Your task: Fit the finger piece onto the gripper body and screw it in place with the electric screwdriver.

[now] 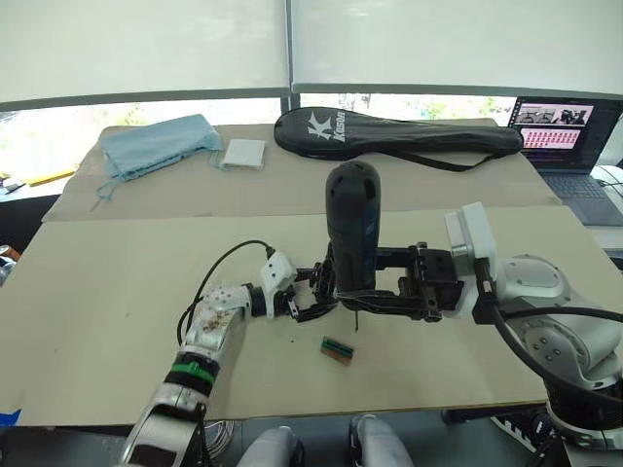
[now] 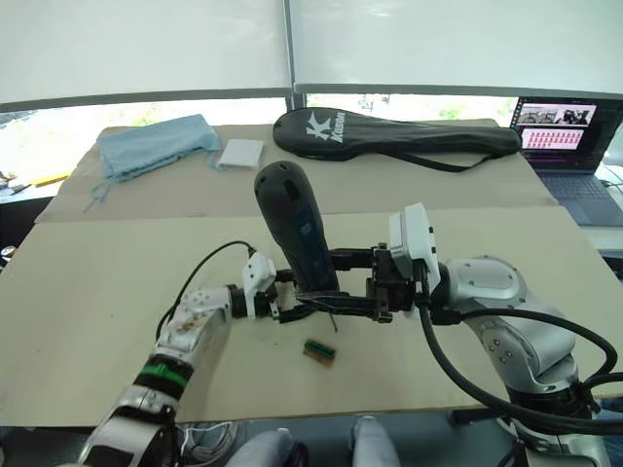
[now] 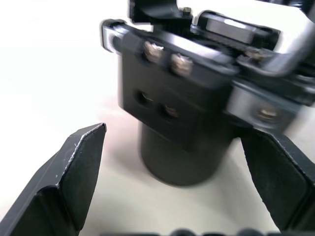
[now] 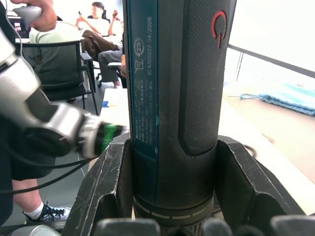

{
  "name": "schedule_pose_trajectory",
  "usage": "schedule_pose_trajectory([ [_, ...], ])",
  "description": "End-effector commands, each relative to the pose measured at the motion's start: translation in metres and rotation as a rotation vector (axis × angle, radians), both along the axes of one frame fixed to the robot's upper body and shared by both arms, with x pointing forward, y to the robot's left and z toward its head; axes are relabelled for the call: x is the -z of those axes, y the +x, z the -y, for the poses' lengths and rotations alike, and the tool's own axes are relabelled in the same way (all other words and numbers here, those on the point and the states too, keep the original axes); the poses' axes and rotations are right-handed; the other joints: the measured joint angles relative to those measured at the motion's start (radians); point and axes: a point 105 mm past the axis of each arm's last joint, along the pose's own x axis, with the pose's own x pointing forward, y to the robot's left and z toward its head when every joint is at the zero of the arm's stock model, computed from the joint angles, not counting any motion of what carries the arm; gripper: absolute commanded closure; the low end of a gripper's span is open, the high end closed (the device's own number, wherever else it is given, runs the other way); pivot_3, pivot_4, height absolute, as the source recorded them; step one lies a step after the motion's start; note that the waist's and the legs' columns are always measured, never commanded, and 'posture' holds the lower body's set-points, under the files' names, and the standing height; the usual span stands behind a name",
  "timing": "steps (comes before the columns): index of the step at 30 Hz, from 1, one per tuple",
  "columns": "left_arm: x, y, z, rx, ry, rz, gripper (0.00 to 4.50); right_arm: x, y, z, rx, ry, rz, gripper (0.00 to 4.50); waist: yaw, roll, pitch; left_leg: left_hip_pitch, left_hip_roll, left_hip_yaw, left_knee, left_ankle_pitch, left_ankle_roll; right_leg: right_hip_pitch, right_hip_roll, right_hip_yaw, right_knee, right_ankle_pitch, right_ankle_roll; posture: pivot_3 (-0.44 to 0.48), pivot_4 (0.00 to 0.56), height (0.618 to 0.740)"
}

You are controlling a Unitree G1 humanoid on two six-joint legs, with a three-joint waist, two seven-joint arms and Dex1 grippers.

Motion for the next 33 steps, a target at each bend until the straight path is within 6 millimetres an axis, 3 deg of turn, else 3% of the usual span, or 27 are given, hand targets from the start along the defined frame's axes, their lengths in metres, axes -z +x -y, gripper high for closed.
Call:
schedule_pose_trajectory([
  [1, -0.005, 0.001, 0.003, -0.037, 0.0, -0.003, 0.0, -0.014, -0.008, -0.001, -0.024, 0.031, 0.081, 2.62, 0.003, 0.0, 0.0, 0.0, 0.0, 0.0, 0.0, 0.0, 0.0, 0.0, 0.0, -0.001, 0.0, 0.0, 0.0, 0.0, 0.15, 0.736],
  [3, -0.006, 0.001, 0.007, -0.027, 0.001, 0.011, 0.0, -0.015, -0.007, -0.001, -0.022, 0.033, 0.081, 2.62, 0.003, 0.0, 0.0, 0.001, 0.0, 0.0, 0.0, 0.0, 0.0, 0.001, 0.0, -0.001, 0.0, 0.0, 0.0, 0.0, 0.15, 0.736],
  [5, -0.007, 0.0, 0.011, -0.004, 0.014, 0.039, 0.5, -0.015, -0.006, -0.002, -0.023, 0.031, 0.082, 2.62, 0.004, 0.0, 0.0, 0.001, 0.0, 0.0, 0.0, 0.0, 0.0, 0.002, 0.0, -0.002, -0.001, 0.0, 0.0, 0.0, 0.15, 0.736],
  [9, -0.007, -0.005, 0.016, 0.079, 0.035, 0.064, 2.18, -0.015, -0.007, -0.001, -0.028, 0.018, 0.091, 2.62, 0.004, 0.0, 0.0, 0.001, 0.0, 0.0, 0.0, 0.0, 0.0, 0.002, 0.0, -0.002, -0.001, 0.0, 0.0, 0.0, 0.15, 0.736],
  [15, -0.012, -0.004, 0.031, 0.206, 0.037, 0.105, 2.2, -0.026, -0.011, -0.004, -0.038, 0.028, 0.084, 2.62, 0.01, 0.0, 0.0, 0.001, 0.0, 0.0, 0.0, 0.0, 0.0, 0.002, 0.0, -0.004, -0.003, 0.0, 0.0, 0.0, 0.15, 0.736],
  [22, -0.011, 0.007, 0.047, 0.277, 0.079, 0.145, 2.2, -0.054, -0.004, -0.013, -0.035, 0.094, 0.021, 2.62, 0.011, 0.0, 0.0, 0.001, 0.0, 0.0, 0.0, 0.0, 0.001, 0.004, -0.001, -0.004, -0.007, 0.0, 0.0, 0.0, 0.15, 0.736],
  [26, -0.009, 0.009, 0.049, 0.283, 0.078, 0.123, 2.2, -0.071, 0.015, -0.02, 0.034, 0.139, -0.016, 2.62, 0.006, 0.0, 0.0, 0.001, 0.0, -0.001, 0.0, 0.0, 0.001, 0.004, -0.001, -0.004, -0.008, 0.0, 0.0, 0.0, 0.15, 0.736],
  [33, -0.007, 0.008, 0.048, 0.284, 0.074, 0.117, 2.2, -0.071, 0.032, -0.023, 0.113, 0.095, 0.022, 2.62, 0.006, 0.0, 0.0, 0.001, -0.001, -0.001, 0.0, -0.001, 0.002, 0.004, -0.001, -0.004, -0.008, 0.001, 0.001, 0.0, 0.15, 0.736],
])
